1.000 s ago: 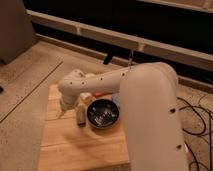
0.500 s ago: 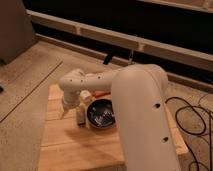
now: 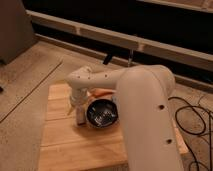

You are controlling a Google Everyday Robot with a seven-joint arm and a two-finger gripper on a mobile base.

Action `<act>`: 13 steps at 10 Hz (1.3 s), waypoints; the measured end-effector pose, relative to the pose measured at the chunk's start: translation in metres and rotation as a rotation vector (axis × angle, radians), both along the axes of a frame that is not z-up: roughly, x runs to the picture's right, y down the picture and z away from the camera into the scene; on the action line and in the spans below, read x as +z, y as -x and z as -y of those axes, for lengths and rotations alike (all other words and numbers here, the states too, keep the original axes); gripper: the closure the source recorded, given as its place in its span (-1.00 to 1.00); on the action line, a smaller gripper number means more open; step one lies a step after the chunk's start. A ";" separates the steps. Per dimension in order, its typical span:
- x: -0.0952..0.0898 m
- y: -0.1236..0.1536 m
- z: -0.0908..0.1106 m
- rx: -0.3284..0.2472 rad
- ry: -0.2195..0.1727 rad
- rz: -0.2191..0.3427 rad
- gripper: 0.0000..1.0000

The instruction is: Place the eraser in the ceramic cup

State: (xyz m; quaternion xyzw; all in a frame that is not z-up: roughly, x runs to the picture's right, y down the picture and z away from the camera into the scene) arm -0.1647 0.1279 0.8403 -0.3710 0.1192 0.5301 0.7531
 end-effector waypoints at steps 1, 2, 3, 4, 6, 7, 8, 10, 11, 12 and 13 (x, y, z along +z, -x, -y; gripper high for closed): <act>0.001 0.001 -0.002 0.003 0.003 0.000 -0.30; 0.002 0.001 -0.002 0.004 0.004 0.000 -0.30; 0.003 0.000 -0.004 0.004 0.007 -0.002 -0.30; 0.004 0.000 -0.004 0.005 0.008 -0.001 -0.30; 0.006 -0.003 -0.007 -0.013 0.014 -0.003 -0.30; 0.006 -0.007 -0.007 -0.022 0.017 -0.010 -0.30; 0.007 -0.012 -0.007 -0.033 0.020 -0.020 -0.30; 0.007 -0.017 -0.010 -0.059 0.033 -0.030 -0.30; 0.009 -0.014 -0.016 -0.081 0.048 -0.032 -0.30; 0.009 -0.010 -0.018 -0.093 0.055 -0.028 -0.30; 0.012 0.001 -0.022 -0.109 0.063 -0.017 -0.30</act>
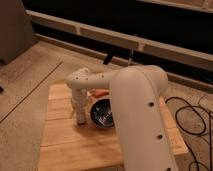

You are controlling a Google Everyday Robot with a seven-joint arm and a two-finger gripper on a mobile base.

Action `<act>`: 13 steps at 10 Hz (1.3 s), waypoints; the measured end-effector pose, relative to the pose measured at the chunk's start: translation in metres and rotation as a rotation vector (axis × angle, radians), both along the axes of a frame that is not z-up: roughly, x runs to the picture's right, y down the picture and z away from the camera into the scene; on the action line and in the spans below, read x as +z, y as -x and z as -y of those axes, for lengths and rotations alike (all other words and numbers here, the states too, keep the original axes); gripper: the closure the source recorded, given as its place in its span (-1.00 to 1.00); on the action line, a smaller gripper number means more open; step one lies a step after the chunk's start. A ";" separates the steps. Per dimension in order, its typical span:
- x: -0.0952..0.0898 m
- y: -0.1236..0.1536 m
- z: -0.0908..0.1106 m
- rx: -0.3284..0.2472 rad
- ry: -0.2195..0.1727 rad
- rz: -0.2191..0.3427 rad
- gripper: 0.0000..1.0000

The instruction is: Place the eraser in the ceramic cup

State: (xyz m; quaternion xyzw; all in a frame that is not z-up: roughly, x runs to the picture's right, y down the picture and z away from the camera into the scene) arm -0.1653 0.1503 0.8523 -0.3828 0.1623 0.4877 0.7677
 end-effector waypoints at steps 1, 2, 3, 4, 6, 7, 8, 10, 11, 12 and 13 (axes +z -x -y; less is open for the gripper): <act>0.002 0.012 -0.004 -0.017 0.010 0.014 -0.30; 0.003 0.019 -0.007 -0.029 0.018 0.022 -0.30; 0.005 0.026 -0.010 -0.041 0.028 0.030 -0.30; 0.007 0.027 -0.011 -0.045 0.033 0.030 -0.30; 0.009 0.026 -0.011 -0.049 0.039 0.025 -0.30; 0.010 0.026 -0.010 -0.049 0.040 0.022 -0.30; 0.010 0.024 -0.009 -0.049 0.040 0.018 -0.30; 0.010 0.023 -0.010 -0.055 0.046 0.012 -0.30; 0.010 0.020 -0.014 -0.068 0.058 0.001 -0.30; 0.011 0.016 -0.018 -0.080 0.071 -0.009 -0.30; 0.011 0.016 -0.020 -0.085 0.078 -0.013 -0.30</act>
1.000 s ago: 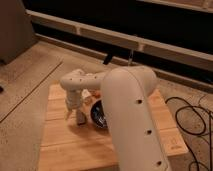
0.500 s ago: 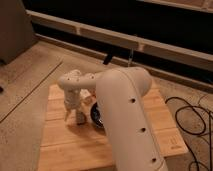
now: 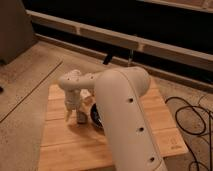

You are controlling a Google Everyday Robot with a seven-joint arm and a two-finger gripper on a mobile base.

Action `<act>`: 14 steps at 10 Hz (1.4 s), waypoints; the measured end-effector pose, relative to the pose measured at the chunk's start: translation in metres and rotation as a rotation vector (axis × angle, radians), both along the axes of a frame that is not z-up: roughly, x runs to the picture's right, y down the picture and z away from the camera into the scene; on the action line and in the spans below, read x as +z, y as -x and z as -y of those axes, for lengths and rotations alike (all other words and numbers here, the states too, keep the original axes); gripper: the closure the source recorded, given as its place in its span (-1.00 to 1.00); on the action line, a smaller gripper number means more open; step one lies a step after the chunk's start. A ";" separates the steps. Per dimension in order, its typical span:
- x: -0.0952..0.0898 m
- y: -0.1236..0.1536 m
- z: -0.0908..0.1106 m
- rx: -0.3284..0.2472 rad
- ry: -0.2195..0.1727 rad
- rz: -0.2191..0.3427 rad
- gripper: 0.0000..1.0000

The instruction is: Place the eraser in the ceramic cup

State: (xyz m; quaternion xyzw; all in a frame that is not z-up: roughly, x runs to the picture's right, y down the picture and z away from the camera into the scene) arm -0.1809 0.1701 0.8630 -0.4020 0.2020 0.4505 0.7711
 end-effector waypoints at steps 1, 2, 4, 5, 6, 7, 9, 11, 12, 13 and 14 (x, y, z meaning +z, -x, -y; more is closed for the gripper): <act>-0.002 -0.001 -0.011 -0.034 0.034 -0.014 -0.30; -0.001 -0.007 -0.016 -0.060 0.053 -0.035 -0.29; 0.003 -0.009 -0.016 -0.078 0.058 -0.066 0.02; 0.005 -0.008 -0.015 -0.080 0.052 -0.079 0.21; 0.009 -0.009 -0.012 -0.084 0.038 -0.095 0.42; 0.010 -0.008 -0.008 -0.082 0.028 -0.103 0.60; 0.010 0.002 0.004 -0.077 -0.018 -0.096 0.96; 0.005 0.013 0.034 -0.049 -0.105 -0.069 1.00; 0.000 0.016 0.052 -0.024 -0.155 -0.057 1.00; -0.006 0.015 0.075 0.013 -0.212 -0.045 1.00; -0.013 0.011 0.097 0.062 -0.264 -0.033 1.00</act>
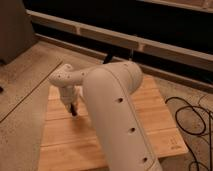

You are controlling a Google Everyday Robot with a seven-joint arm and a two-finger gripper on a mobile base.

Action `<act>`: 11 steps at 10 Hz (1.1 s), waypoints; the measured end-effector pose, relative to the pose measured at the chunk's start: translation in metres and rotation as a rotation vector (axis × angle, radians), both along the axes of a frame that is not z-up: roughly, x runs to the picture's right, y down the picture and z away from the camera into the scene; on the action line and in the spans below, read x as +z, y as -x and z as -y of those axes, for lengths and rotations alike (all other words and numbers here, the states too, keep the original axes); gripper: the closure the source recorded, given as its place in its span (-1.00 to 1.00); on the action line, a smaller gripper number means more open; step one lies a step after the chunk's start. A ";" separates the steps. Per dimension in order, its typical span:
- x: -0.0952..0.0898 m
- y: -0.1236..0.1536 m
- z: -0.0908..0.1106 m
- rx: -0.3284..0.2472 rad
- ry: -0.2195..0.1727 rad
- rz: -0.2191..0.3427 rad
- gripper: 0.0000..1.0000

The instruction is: Place the eraser in the ceramic cup

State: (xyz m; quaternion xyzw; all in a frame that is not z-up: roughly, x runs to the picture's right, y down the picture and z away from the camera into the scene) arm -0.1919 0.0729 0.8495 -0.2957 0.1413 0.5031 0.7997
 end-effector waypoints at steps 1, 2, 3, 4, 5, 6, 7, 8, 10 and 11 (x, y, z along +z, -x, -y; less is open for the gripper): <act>-0.008 -0.004 0.021 0.047 -0.051 0.022 1.00; -0.013 -0.009 0.034 0.073 -0.083 0.032 1.00; -0.017 -0.010 0.043 0.094 -0.104 0.043 1.00; -0.018 -0.008 0.042 0.092 -0.103 0.046 1.00; -0.019 -0.004 0.041 0.091 -0.101 0.052 1.00; -0.019 -0.005 0.041 0.092 -0.100 0.051 1.00; -0.018 -0.007 0.042 0.093 -0.102 0.049 1.00; -0.018 -0.007 0.042 0.092 -0.102 0.048 1.00; -0.011 -0.011 0.058 0.103 -0.126 0.034 1.00; -0.002 -0.025 0.082 0.117 -0.166 0.008 1.00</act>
